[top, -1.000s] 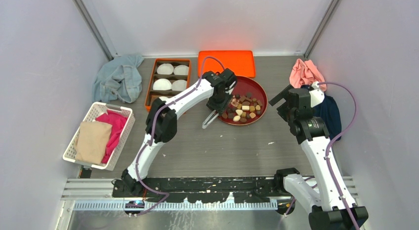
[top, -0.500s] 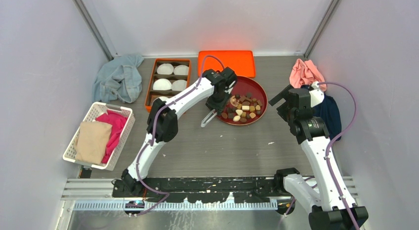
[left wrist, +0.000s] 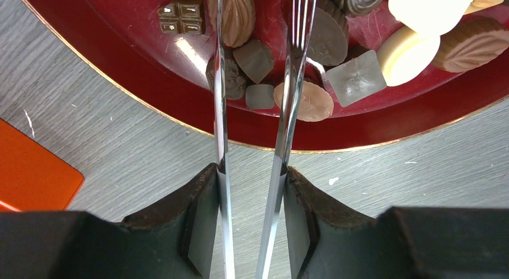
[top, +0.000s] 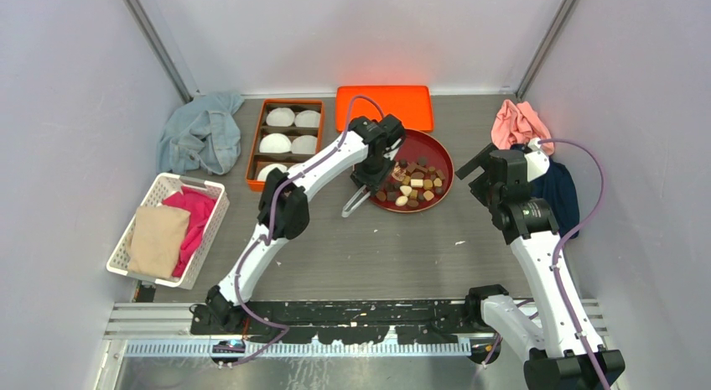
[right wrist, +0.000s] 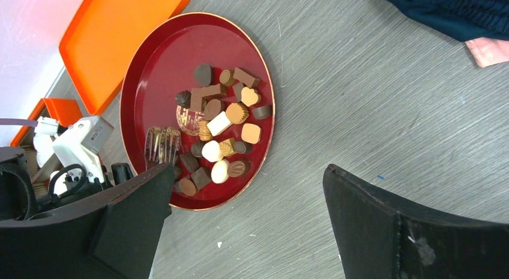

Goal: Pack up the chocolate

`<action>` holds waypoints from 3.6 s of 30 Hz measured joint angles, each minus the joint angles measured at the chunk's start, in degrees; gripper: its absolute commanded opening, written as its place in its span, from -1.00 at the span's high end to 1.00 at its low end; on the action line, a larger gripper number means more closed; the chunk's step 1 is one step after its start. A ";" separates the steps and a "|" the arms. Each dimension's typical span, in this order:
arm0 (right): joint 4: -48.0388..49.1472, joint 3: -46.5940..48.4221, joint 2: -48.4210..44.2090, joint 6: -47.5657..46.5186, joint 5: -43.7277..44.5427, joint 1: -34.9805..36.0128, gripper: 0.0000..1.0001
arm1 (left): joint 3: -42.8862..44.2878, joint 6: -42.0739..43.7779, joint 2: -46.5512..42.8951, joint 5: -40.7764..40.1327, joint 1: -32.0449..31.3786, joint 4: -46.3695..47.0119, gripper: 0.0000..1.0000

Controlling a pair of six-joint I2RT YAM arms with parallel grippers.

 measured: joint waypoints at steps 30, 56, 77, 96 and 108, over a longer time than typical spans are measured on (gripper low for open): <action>0.00 -0.33 0.02 0.13 -0.37 0.00 -1.00 | -4.70 -0.79 -12.50 1.95 1.14 4.81 1.00; 1.20 -0.33 3.39 0.15 -1.70 0.00 -1.00 | -31.91 -1.88 -36.98 3.65 21.97 7.23 1.00; 3.04 -0.33 5.46 0.42 -3.56 0.00 -0.99 | -45.35 -2.84 -38.88 3.91 24.17 8.66 0.96; 3.04 -0.98 4.85 0.42 -3.54 0.00 -1.00 | -47.36 -3.15 -35.69 1.95 24.17 10.45 0.42; 3.04 -1.29 4.85 0.44 -3.56 0.00 -1.00 | -48.72 -3.30 -35.69 1.49 24.17 10.45 0.19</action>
